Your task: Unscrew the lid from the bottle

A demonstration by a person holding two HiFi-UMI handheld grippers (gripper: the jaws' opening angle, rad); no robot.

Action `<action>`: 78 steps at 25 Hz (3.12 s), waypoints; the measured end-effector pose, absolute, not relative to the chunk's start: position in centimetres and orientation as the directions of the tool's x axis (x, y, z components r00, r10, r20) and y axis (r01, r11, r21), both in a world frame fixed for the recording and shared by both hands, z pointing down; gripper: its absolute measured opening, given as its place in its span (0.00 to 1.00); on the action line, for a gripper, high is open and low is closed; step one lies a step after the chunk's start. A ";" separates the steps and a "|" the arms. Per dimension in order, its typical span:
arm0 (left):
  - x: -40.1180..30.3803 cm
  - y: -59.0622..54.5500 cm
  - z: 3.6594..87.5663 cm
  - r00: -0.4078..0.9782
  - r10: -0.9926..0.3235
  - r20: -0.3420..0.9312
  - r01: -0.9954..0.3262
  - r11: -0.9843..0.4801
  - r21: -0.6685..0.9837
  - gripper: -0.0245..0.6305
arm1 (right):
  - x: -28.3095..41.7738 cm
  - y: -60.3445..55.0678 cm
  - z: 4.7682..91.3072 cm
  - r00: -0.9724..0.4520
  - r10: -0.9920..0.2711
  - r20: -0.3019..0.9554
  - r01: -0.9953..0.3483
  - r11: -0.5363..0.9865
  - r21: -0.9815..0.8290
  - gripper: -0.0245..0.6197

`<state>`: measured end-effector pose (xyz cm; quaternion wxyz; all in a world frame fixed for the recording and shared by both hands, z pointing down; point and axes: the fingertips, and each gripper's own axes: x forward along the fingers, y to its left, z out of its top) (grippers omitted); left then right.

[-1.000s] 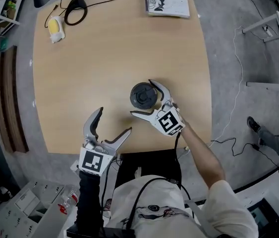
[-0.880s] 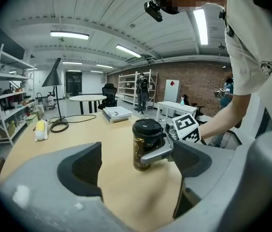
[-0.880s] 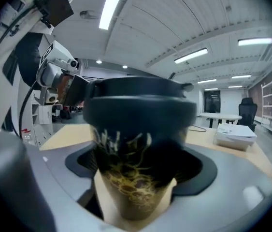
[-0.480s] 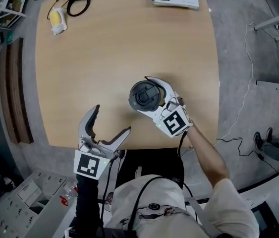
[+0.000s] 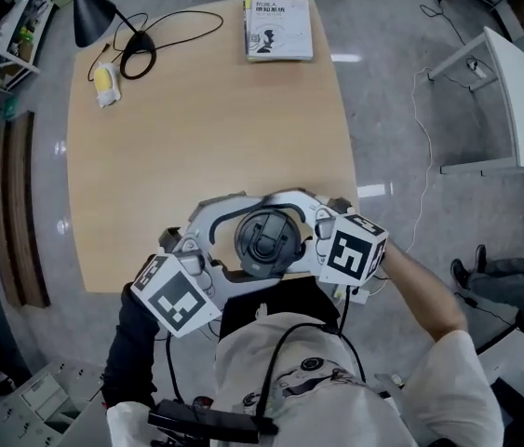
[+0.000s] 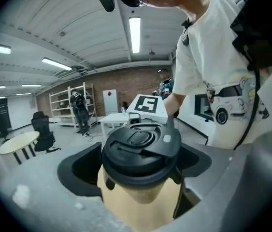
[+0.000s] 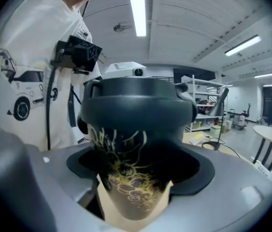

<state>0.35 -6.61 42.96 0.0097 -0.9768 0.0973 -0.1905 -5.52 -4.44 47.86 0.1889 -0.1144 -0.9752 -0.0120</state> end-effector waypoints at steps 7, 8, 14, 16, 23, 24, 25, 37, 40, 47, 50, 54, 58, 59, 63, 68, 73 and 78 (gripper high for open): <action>5.7 -5.5 35.9 0.971 -0.187 0.152 -0.188 -0.982 -0.009 0.76 | -0.9 -2.2 43.1 -0.880 0.332 0.339 0.336 0.941 -0.048 0.69; 6.3 -5.4 35.6 0.969 -0.201 0.141 -0.203 -0.979 -0.004 0.76 | -0.4 -1.9 42.8 -0.876 0.341 0.342 0.344 0.937 -0.054 0.69; 8.1 -4.9 34.5 0.941 -0.302 0.156 -0.303 -0.953 -0.017 0.76 | 1.2 -0.9 41.9 -0.855 0.351 0.382 0.358 0.932 -0.054 0.69; 8.0 -4.7 33.7 0.943 -0.315 0.113 -0.316 -0.949 -0.005 0.76 | 1.1 -0.6 40.5 -0.864 0.367 0.344 0.363 0.928 -0.080 0.69; 5.5 -5.0 28.8 0.917 -0.381 -0.121 -0.372 -0.924 0.087 0.76 | -0.5 -0.5 34.7 -0.914 0.373 0.162 0.343 0.921 -0.185 0.70; 5.3 -5.0 28.5 0.913 -0.384 -0.135 -0.375 -0.923 0.086 0.76 | -0.6 -0.4 34.6 -0.914 0.365 0.176 0.336 0.925 -0.177 0.74; 5.1 -5.0 28.2 0.911 -0.384 -0.149 -0.375 -0.923 0.091 0.76 | -0.8 -0.1 34.6 -0.914 0.356 0.195 0.328 0.931 -0.161 0.80; 3.0 -3.9 26.0 0.928 -0.341 -0.149 -0.342 -0.940 0.020 0.76 | -4.1 -1.1 33.4 -0.990 0.087 0.107 0.080 0.994 -0.068 0.71; 2.5 -3.0 25.8 0.963 -0.262 -0.064 -0.265 -0.964 -0.036 0.76 | -4.0 -0.5 33.8 -0.964 0.154 0.216 0.156 0.988 -0.009 0.70; 2.5 -2.6 24.9 0.966 -0.252 -0.054 -0.255 -0.966 -0.050 0.76 | -4.0 -0.3 33.4 -0.952 0.123 0.280 0.131 0.991 0.011 0.70; 1.7 -3.2 24.7 0.948 -0.311 -0.062 -0.314 -0.948 -0.047 0.75 | -4.7 -1.3 33.5 -0.953 0.024 0.300 0.035 0.999 0.028 0.69; 1.6 -5.6 25.1 0.852 -0.521 -0.052 -0.523 -0.851 -0.039 0.76 | -3.7 -4.9 34.3 -0.902 -0.259 0.345 -0.213 0.963 0.166 0.69; 0.3 -7.8 25.8 0.620 -0.785 -0.009 -0.784 -0.620 0.024 0.76 | -3.9 -7.8 34.5 -0.805 -0.540 0.246 -0.498 0.840 0.213 0.70; 0.1 -8.1 26.3 0.581 -0.814 0.015 -0.814 -0.580 0.029 0.76 | -4.4 -7.9 34.6 -0.809 -0.546 0.215 -0.522 0.837 0.161 0.70; -0.1 -7.1 27.1 0.658 -0.748 0.086 -0.753 -0.654 0.073 0.75 | -5.8 -6.5 34.2 -0.897 -0.425 0.121 -0.433 0.900 -0.051 0.70; -0.8 -3.8 24.8 0.887 -0.455 0.081 -0.454 -0.890 -0.029 0.75 | -5.3 -3.7 31.6 -0.987 -0.156 0.025 -0.158 0.986 -0.062 0.70; 2.2 -1.0 24.9 0.991 -0.091 0.099 -0.082 -0.992 -0.095 0.77 | -5.5 0.9 32.4 -0.965 0.176 0.193 0.194 0.978 0.080 0.70; 1.4 -5.0 25.5 0.919 -0.395 0.018 -0.395 -0.919 -0.005 0.76 | -5.1 -3.1 33.9 -0.963 -0.079 0.257 -0.067 0.996 0.054 0.70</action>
